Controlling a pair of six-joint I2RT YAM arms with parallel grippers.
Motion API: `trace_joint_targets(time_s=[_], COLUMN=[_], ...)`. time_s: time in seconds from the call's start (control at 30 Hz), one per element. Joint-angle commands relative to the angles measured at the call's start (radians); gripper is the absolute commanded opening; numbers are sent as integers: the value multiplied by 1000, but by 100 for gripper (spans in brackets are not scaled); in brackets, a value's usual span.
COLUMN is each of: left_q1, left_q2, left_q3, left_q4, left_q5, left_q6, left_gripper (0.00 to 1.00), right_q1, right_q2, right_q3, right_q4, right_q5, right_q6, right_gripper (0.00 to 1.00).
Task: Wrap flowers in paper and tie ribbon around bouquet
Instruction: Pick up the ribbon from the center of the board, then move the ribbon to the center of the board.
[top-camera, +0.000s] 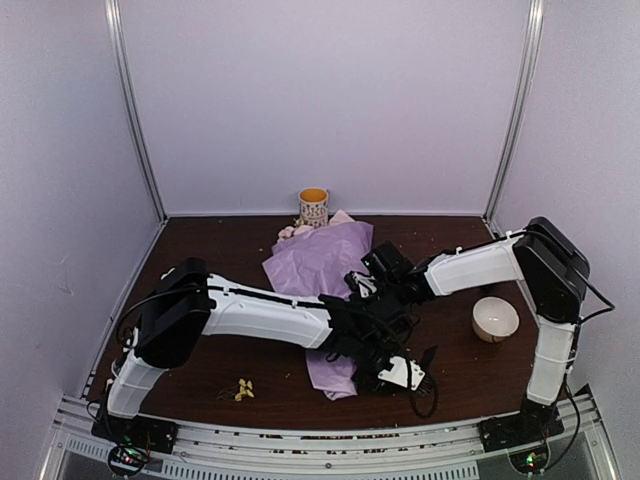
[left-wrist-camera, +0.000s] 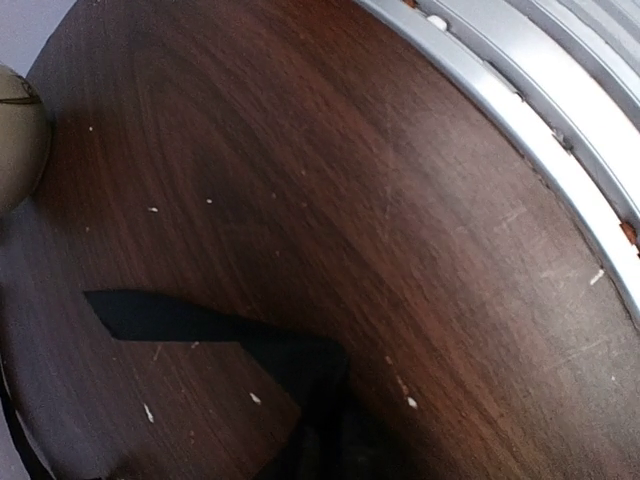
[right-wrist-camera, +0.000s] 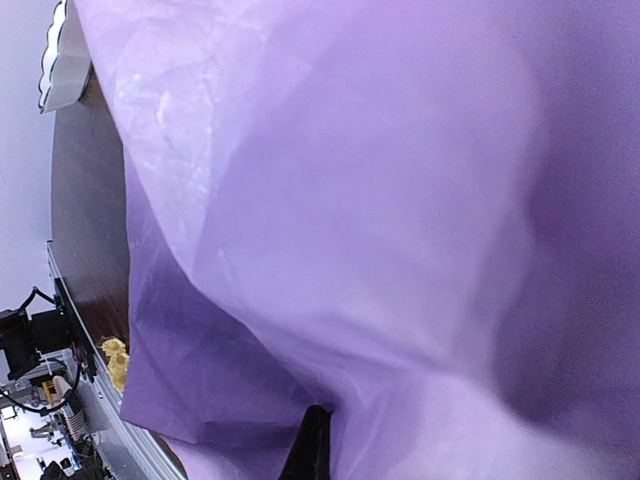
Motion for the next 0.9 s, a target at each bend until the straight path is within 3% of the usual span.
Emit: trace_joint_targets(time_s=[0.0, 0.17, 0.37, 0.47, 0.63, 0.77, 0.87], left_q1=[0, 0, 5, 25, 104, 157, 277], left_q2=[-68, -289, -525, -658, -878, -1019, -1042], left_q3=[9, -186, -268, -386, -612, -788, -850], left_q4=[-98, -29, -189, -209, -193, -106, -64], left_q5=[18, 61, 225, 218, 334, 254, 149], left_q6=[-55, -190, -237, -322, -451, -554, -640], left_gripper=[0, 0, 0, 0, 0, 0, 0], right_q1=[-7, -24, -61, -80, -103, -121, -130], right_q2=[-20, -45, -54, -66, -73, -68, -73], right_q3=[30, 34, 109, 119, 162, 196, 209], right_q4=[-49, -26, -112, -112, -142, -165, -188], right_q5=[18, -58, -82, -98, -82, -76, -58], right_q6=[-23, 12, -12, -5, -12, -18, -28], right_gripper=[0, 0, 0, 0, 0, 0, 0])
